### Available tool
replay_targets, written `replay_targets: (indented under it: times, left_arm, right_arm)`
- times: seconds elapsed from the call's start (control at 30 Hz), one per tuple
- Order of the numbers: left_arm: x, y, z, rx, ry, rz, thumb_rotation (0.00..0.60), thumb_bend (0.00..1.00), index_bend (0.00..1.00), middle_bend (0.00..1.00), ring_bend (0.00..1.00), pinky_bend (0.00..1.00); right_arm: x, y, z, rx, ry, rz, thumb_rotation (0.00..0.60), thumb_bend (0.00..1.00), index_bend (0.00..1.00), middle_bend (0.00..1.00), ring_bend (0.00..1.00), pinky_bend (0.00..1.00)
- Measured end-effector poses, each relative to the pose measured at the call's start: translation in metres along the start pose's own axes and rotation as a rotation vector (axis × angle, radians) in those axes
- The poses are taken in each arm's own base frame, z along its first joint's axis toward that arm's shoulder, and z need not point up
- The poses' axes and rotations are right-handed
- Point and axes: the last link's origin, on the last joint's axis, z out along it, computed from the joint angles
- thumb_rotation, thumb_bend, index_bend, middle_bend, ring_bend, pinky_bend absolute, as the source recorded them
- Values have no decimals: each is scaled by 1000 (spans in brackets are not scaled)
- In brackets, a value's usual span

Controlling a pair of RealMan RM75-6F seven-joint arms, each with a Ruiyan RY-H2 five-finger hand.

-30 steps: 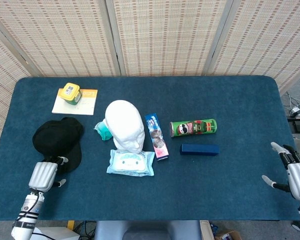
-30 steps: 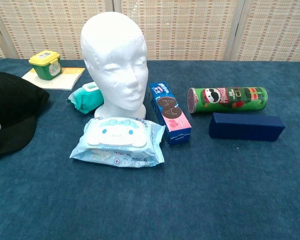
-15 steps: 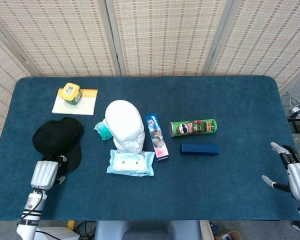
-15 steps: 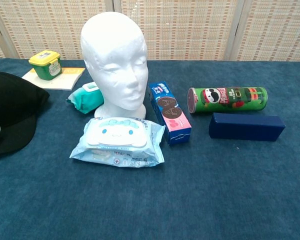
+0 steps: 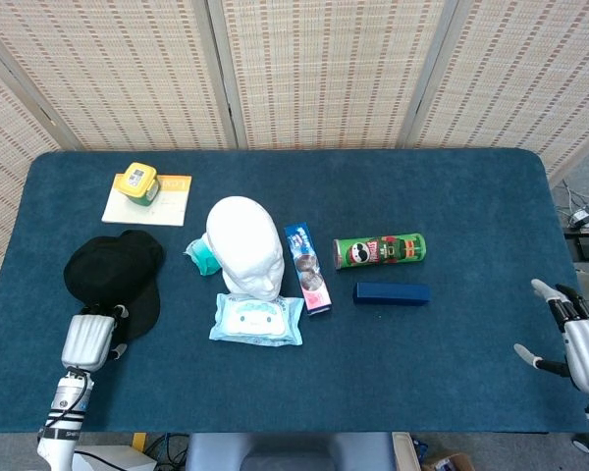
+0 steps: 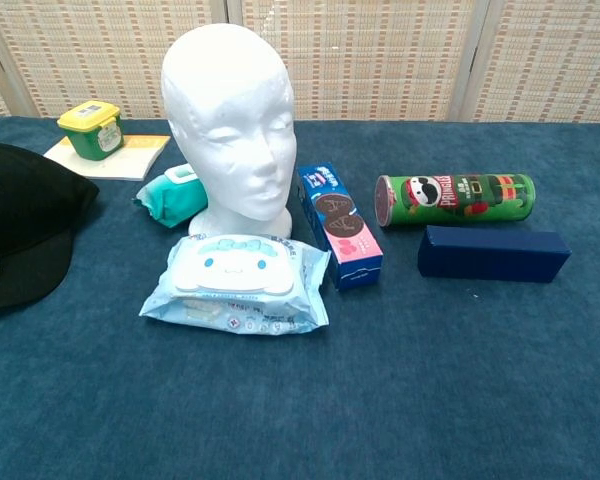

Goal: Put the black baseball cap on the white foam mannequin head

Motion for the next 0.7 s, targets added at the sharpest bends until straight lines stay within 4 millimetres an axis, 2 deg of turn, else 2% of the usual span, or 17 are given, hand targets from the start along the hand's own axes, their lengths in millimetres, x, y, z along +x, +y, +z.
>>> replay_targets:
  times: [0.7]
  left_arm:
    - [-12, -6, 1, 52, 37, 20, 600, 26, 429, 550, 345, 383]
  right_arm:
    - [0, 0, 0, 0, -1, -2, 600, 0, 150, 269, 155, 449]
